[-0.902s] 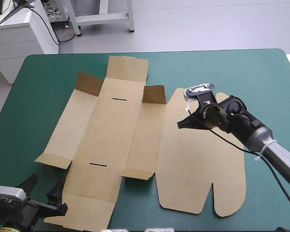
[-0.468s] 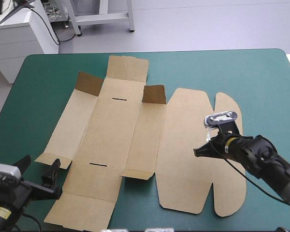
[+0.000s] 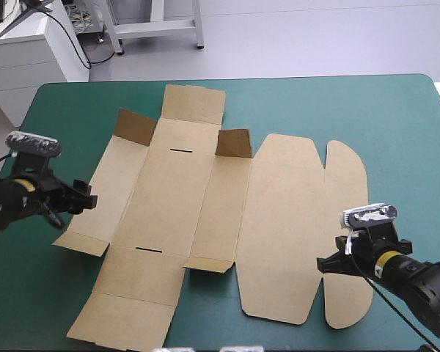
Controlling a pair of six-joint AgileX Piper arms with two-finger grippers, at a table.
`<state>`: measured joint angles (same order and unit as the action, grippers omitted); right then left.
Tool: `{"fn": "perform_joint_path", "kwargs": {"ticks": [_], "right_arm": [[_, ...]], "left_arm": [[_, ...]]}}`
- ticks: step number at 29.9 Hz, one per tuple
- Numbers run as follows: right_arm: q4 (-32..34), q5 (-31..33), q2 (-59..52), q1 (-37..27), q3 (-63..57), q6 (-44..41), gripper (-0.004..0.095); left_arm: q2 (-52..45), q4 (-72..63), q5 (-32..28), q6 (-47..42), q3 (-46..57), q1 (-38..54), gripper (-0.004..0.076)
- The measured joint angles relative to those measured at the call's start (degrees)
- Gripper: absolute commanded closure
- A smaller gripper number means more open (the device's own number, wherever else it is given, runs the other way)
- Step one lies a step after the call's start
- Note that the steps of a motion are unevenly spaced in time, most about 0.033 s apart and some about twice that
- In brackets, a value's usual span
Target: Fold the box
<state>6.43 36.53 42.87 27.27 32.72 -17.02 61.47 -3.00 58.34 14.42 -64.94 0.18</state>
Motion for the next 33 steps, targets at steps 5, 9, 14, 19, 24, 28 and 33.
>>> {"fn": "perform_joint_path", "kwargs": {"ticks": [5, 9, 14, 19, 24, 28, 33], "right_arm": [[-0.02, 2.14, -6.45, -0.04, -1.08, 2.99, 0.0909], [-0.18, 3.84, -10.64, -0.04, -1.84, 6.29, 0.0908], [-0.24, 5.88, -14.74, -0.04, -3.32, 7.62, 0.0908], [-0.37, 6.46, -17.19, -0.06, -4.34, 7.76, 0.0908], [-0.37, 6.46, -18.06, -0.06, -4.39, 9.07, 0.0908], [-0.48, 6.78, -19.22, -0.06, -4.55, 9.73, 0.0908], [-0.81, 6.94, -22.75, -0.06, -4.61, 11.54, 0.0908]], "left_arm": [[15.12, -0.1, 6.91, -0.4, -5.93, 1.37, 0.0177], [22.72, -2.39, 9.15, 0.38, -7.91, 5.41, 0.0177], [27.34, -11.95, 11.1, 7.45, -8.59, 14.2, 0.0177], [30.42, -18.23, 11.58, 12.55, -8.76, 21.76, 0.0177], [33.2, -21.51, 11.58, 17.87, -8.81, 23.2, 0.0177], [36.35, -23.3, 11.53, 20.81, -8.85, 23.2, 0.0177], [39.86, -24.23, 11.23, 22.14, -8.91, 23.2, 0.0177]]}}
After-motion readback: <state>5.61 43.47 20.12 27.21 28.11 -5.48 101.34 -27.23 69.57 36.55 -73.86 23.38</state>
